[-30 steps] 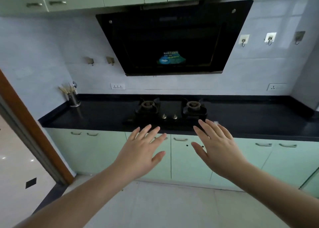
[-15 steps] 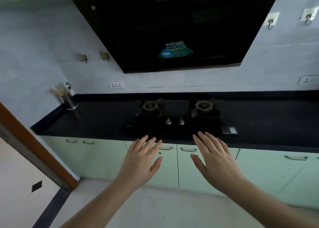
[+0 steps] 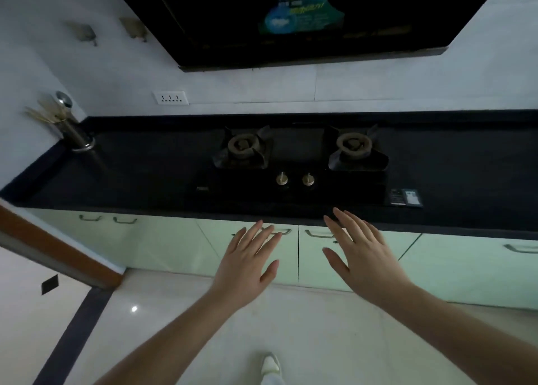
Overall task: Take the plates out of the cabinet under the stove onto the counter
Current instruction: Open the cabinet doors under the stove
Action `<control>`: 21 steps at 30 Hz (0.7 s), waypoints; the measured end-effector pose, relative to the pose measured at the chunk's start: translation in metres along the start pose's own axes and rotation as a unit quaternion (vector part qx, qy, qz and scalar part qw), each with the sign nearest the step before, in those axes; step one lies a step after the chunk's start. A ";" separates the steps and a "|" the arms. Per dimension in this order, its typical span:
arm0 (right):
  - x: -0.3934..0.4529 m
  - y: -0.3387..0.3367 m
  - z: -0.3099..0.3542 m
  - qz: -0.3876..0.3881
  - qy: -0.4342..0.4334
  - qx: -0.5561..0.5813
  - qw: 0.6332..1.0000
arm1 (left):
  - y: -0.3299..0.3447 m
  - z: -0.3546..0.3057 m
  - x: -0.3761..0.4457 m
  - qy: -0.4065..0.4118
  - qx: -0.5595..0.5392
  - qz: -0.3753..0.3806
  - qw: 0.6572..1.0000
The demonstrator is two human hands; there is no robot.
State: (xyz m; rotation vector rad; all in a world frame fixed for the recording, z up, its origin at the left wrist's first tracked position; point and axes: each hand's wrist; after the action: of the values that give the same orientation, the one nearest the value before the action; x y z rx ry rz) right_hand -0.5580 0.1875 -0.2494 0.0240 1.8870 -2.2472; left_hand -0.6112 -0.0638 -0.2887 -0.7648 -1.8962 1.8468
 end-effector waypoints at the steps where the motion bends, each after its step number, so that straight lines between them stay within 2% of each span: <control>1: 0.007 0.003 -0.003 0.000 0.002 -0.003 1.000 | 0.008 0.009 0.007 0.008 0.002 0.002 1.000; 5: 0.031 0.020 -0.012 0.011 0.034 0.008 0.999 | 0.031 0.043 0.037 0.032 0.004 0.023 0.999; 14: 0.097 0.089 -0.020 0.086 -0.008 0.047 0.995 | 0.088 0.063 0.102 0.109 -0.021 0.083 0.990; 18: 0.132 0.128 -0.032 0.135 -0.033 0.072 0.988 | 0.128 0.065 0.120 0.077 -0.018 0.146 0.986; 21: 0.152 0.155 -0.042 0.170 -0.019 0.083 0.982 | 0.156 0.067 0.136 0.047 -0.010 0.208 0.977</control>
State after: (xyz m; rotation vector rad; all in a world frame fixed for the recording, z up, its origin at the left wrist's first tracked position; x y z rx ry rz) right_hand -0.6855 0.1817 -0.4300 0.3039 1.5352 -2.1416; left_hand -0.7400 -0.0340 -0.4610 -1.3154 -1.7984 1.9837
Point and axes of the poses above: each hand's wrist, its own x-axis towards the middle knuckle, its own y-axis out of the palm, z = x × y, and after that the axes turned 12 degrees about z, right-handed
